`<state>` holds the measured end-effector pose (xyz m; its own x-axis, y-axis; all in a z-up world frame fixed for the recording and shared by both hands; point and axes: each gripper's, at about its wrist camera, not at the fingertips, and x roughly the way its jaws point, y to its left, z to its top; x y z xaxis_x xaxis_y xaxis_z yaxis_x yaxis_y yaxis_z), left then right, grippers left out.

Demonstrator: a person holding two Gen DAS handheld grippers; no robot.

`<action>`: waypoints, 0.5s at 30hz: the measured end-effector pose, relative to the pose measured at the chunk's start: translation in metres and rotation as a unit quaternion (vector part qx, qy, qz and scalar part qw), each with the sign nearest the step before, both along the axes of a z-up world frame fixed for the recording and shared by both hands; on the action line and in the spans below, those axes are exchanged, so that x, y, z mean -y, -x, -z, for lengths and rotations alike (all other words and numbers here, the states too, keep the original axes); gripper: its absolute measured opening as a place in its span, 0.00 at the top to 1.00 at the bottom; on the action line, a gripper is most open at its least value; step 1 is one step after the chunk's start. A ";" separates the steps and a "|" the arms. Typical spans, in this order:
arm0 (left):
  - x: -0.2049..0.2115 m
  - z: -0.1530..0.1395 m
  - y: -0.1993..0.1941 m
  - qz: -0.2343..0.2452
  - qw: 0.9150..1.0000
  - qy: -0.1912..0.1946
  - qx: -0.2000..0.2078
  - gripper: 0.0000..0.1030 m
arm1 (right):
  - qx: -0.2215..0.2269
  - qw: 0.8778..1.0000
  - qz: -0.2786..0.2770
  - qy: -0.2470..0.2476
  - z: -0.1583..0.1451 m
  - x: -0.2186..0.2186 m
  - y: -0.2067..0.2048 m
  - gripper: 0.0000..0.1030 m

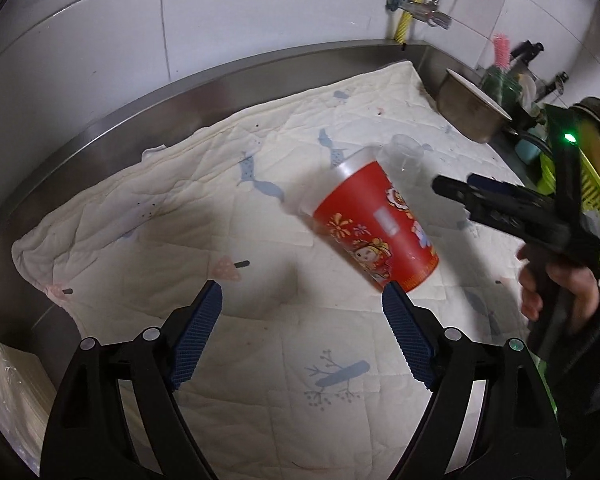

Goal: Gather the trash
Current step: 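Reach the left tool to the red plastic cup while the right tool reaches the clear plastic cup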

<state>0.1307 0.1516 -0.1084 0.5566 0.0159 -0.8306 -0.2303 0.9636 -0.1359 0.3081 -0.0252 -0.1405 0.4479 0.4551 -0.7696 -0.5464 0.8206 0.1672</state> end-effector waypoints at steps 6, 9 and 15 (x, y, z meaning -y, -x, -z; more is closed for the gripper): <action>-0.002 0.007 -0.009 -0.003 1.000 0.012 -0.007 0.19 | -0.009 1.000 -0.014 0.010 0.015 -0.022 -0.029 0.29; -0.001 0.010 -0.012 -0.002 1.000 0.016 -0.010 0.19 | -0.011 1.000 -0.021 0.016 0.021 -0.031 -0.037 0.30; 0.001 0.012 -0.016 -0.001 1.000 0.027 -0.013 0.19 | -0.015 0.999 -0.023 0.031 0.030 -0.044 -0.049 0.34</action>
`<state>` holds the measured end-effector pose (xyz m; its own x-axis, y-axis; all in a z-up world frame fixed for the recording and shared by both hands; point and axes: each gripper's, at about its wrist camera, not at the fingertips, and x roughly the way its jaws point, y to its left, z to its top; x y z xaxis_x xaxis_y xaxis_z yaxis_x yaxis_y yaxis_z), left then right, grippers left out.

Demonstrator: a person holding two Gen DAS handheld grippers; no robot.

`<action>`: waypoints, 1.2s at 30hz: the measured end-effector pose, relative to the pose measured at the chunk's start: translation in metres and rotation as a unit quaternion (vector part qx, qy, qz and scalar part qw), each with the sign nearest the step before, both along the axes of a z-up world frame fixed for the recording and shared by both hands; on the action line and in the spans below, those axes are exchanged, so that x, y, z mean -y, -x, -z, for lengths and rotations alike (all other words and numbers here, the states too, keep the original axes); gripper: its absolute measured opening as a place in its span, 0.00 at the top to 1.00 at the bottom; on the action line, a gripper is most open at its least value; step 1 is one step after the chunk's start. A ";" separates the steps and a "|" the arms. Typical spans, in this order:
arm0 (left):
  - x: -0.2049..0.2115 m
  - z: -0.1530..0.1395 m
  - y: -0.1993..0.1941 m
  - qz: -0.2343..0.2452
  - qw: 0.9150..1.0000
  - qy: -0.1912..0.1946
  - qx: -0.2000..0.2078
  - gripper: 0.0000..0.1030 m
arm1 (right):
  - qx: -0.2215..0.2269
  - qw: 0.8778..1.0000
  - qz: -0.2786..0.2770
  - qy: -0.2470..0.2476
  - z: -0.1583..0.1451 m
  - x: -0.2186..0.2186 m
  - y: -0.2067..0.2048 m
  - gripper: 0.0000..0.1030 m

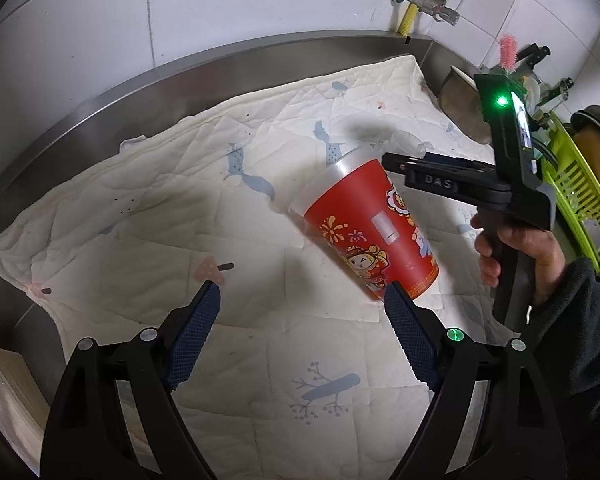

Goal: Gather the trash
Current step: 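Reach the left tool to the red plastic cup while the right tool reaches the clear plastic cup, then grasp the red cup with the left tool while the right tool grasps the clear cup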

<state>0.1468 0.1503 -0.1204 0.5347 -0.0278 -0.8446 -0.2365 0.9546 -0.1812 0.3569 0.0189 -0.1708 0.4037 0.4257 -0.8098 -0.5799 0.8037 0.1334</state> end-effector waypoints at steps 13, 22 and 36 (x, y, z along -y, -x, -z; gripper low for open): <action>0.002 -0.002 -0.022 -0.036 0.999 0.040 -0.005 0.18 | 0.005 1.000 0.020 -0.008 -0.004 0.016 0.005 0.45; 0.009 0.006 -0.048 -0.086 0.992 0.092 -0.019 0.16 | 0.034 0.997 0.053 -0.032 -0.044 0.081 0.048 0.45; 0.008 0.037 -0.081 -0.129 0.982 0.126 -0.053 0.15 | 0.072 0.987 0.136 -0.045 -0.072 0.191 0.165 0.45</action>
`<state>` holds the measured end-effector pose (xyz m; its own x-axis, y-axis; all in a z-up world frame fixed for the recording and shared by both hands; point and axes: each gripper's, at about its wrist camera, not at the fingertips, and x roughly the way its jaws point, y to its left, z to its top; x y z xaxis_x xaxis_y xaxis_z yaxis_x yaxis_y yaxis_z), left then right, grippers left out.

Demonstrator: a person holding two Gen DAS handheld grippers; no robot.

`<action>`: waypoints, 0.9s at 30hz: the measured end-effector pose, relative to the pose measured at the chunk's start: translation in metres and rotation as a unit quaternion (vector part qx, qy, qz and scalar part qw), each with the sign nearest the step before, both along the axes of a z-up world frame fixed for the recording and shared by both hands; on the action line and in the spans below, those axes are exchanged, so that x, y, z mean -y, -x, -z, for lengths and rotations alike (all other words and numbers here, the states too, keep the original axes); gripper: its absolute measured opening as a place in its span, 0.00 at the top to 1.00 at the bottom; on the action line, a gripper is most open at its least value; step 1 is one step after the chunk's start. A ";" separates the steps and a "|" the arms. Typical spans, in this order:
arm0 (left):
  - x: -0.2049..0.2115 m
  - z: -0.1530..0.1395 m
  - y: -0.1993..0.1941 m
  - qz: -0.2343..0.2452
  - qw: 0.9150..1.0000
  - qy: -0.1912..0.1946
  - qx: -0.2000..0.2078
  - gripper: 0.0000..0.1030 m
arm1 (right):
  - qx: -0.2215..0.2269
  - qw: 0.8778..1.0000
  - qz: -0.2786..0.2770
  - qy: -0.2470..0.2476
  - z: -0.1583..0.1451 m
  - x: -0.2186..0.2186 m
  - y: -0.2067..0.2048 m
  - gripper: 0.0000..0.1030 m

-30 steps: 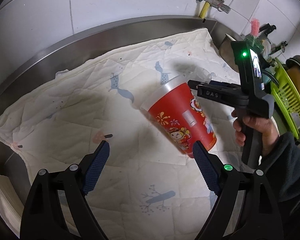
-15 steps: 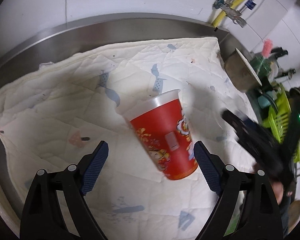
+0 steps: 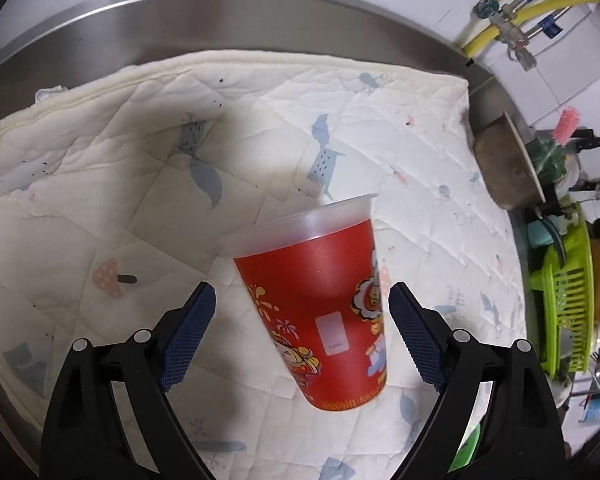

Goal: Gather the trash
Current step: 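Grasp the red cup with the left tool while the right tool grasps the clear cup, then release the clear cup into the green basket with the right tool while the left tool carries the red cup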

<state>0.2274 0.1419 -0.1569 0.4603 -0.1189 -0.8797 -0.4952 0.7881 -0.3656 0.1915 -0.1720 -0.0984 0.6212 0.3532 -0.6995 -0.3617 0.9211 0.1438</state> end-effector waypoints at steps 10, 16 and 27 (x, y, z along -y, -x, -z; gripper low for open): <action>0.003 0.010 -0.010 -0.002 1.000 0.018 -0.005 0.17 | -0.024 0.996 0.082 0.014 0.023 0.059 0.082 0.45; 0.018 0.004 -0.017 0.021 1.000 -0.013 0.001 0.28 | -0.052 0.989 0.136 0.020 0.040 0.097 0.117 0.45; 0.059 -0.026 0.005 0.097 0.993 -0.057 0.036 0.30 | -0.093 0.972 0.214 0.017 0.066 0.150 0.150 0.45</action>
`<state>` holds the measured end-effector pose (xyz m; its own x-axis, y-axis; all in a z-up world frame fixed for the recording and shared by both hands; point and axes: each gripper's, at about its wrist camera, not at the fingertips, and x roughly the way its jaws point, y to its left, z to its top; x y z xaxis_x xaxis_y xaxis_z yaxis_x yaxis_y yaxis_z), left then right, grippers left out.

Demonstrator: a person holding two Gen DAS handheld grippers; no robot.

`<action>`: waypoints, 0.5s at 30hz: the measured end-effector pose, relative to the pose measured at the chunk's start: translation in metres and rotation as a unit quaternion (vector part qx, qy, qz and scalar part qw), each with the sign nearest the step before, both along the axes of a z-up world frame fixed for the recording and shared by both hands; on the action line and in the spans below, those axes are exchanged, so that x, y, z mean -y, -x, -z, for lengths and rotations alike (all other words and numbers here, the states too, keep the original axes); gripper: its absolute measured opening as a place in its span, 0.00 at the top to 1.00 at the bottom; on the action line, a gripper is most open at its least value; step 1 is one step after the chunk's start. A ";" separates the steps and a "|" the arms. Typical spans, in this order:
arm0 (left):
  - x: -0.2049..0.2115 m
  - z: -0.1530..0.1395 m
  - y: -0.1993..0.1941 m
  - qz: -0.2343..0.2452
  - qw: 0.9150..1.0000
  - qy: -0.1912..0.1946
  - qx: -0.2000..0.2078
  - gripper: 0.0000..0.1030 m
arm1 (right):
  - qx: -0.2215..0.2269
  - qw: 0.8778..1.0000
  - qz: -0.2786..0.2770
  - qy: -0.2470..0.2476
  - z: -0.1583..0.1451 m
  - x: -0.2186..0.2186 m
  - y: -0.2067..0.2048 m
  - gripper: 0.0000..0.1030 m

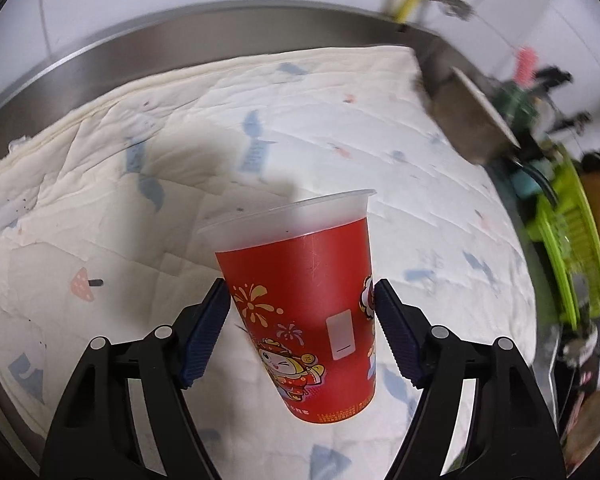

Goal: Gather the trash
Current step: 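Release the clear cup into the green basket with the right tool while the left tool carries the red cup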

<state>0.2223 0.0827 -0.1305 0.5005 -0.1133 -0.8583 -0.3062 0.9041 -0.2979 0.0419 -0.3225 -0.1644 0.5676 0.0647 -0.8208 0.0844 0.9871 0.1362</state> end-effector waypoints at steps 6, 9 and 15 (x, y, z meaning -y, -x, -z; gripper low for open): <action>0.043 -0.021 0.022 0.072 0.997 0.000 0.022 0.30 | -0.024 0.999 0.023 -0.001 0.015 0.012 0.008 0.45; 0.071 -0.031 0.034 0.113 0.993 0.006 0.037 0.30 | -0.033 0.999 0.031 0.013 0.019 0.015 0.013 0.45; 0.133 -0.048 0.055 0.194 0.979 0.010 0.056 0.30 | -0.047 0.998 0.044 0.021 0.026 0.025 0.024 0.44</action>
<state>0.1670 -0.0502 -0.0827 0.5078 -0.3300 -0.7958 0.0960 0.9396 -0.3284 0.0178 -0.3475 -0.1908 0.4906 -0.0172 -0.8712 0.1810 0.9800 0.0826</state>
